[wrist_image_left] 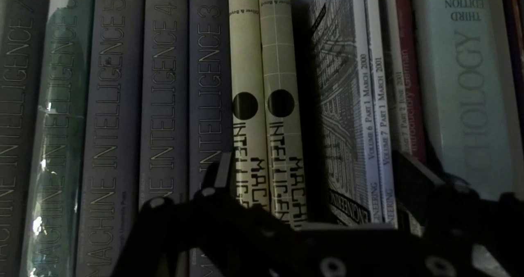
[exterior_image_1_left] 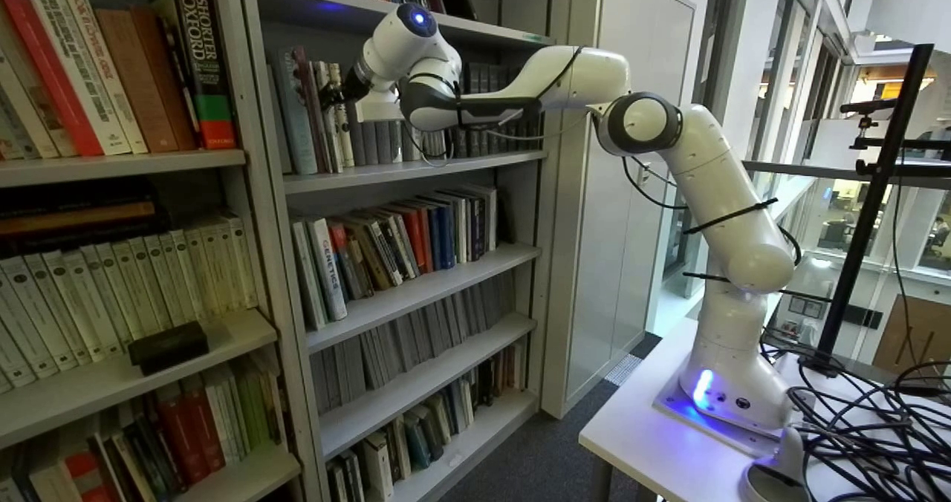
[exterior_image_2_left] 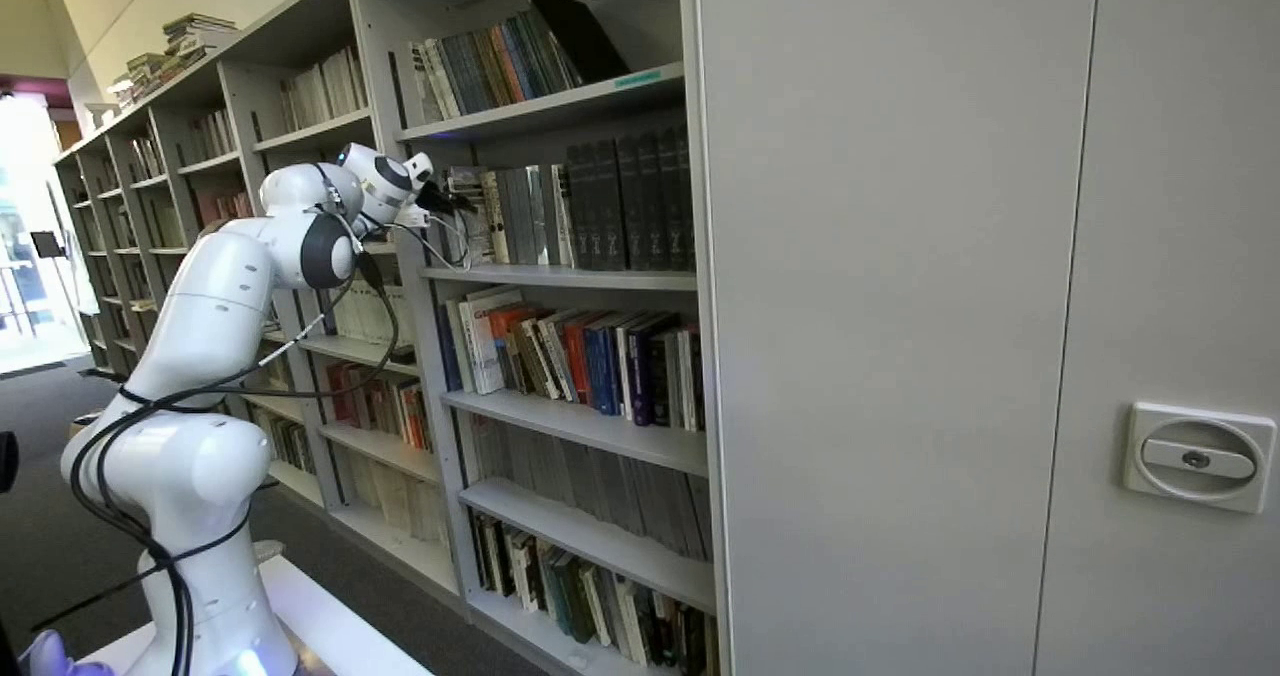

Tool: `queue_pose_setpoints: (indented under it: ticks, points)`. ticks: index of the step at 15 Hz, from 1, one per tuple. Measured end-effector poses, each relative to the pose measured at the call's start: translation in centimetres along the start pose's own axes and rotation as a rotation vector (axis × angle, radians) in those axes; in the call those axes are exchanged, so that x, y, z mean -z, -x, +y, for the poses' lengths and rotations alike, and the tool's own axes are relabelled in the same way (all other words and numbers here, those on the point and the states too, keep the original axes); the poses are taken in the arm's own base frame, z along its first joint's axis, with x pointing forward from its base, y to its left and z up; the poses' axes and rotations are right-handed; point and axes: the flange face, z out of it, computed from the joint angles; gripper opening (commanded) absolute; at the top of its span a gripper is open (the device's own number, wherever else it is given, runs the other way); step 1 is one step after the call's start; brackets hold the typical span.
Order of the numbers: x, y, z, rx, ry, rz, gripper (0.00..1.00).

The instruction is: Pull out one of the books from the shelve and move it to the right on the same shelve

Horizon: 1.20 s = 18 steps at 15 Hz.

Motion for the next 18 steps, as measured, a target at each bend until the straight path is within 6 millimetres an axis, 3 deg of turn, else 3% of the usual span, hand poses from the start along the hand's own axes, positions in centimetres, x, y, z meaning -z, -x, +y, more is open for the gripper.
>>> queue_pose_setpoints:
  ticks: [12, 18]
  points:
    - [-1.2, -1.3, 3.2, -0.014, 0.055, 0.017, 1.00]
    - [-1.3, -1.4, 3.5, -0.015, 0.060, 0.017, 1.00]
